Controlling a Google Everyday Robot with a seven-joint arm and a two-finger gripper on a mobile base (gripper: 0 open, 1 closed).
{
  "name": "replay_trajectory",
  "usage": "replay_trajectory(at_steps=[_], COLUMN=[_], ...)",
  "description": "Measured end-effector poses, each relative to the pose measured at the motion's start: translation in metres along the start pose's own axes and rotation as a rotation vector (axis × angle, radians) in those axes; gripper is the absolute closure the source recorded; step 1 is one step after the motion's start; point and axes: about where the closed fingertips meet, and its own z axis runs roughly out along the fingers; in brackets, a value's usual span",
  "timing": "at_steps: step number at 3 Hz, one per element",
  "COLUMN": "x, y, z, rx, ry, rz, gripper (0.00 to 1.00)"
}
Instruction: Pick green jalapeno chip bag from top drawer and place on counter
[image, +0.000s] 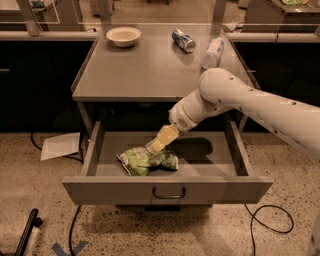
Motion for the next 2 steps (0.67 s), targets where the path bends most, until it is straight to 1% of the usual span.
replay_trajectory(at_steps=[1,2], x=[-0.0007,-0.0018], y=[0.0103,0.0167], z=[0.0113,0.0204], rx=[-0.03,-0.045], ry=[-0.004,-0.002], rz=[0.025,0.025], gripper=[0.0,0.0])
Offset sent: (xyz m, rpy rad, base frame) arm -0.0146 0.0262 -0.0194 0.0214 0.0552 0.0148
